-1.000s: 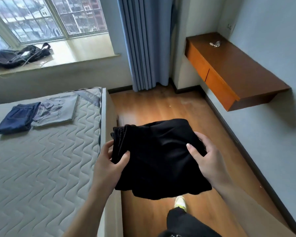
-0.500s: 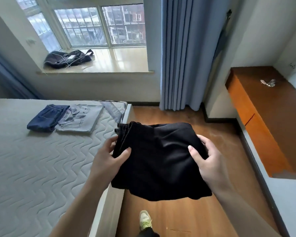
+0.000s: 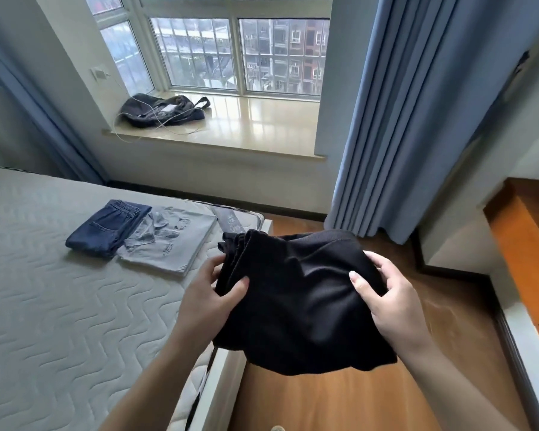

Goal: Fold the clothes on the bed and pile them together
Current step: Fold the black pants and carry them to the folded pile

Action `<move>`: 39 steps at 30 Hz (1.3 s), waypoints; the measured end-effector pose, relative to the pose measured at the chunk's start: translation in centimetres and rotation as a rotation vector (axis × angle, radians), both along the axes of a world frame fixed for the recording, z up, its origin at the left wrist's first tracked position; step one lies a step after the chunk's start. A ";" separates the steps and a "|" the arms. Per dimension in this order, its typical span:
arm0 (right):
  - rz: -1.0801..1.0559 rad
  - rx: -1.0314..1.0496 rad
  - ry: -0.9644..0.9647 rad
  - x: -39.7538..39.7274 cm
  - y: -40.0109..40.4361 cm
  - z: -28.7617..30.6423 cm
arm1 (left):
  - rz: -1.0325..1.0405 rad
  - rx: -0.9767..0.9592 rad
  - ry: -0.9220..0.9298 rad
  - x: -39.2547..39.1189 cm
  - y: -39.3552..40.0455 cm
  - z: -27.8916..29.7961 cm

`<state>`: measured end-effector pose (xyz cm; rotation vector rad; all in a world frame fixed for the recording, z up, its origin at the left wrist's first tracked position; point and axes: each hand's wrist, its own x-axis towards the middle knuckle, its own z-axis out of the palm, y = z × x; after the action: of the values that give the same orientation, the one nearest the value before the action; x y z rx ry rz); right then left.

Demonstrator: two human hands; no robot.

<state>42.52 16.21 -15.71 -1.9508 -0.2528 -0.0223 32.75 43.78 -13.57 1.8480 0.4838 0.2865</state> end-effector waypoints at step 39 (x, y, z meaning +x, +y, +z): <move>0.600 -0.078 0.036 45.9 24.9 -2.2 | 0.622 -0.058 0.081 32.1 13.7 -4.6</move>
<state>88.47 41.08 -17.93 -1.8798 -0.8132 0.4194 64.85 57.50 -18.14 1.6164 1.1105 0.6070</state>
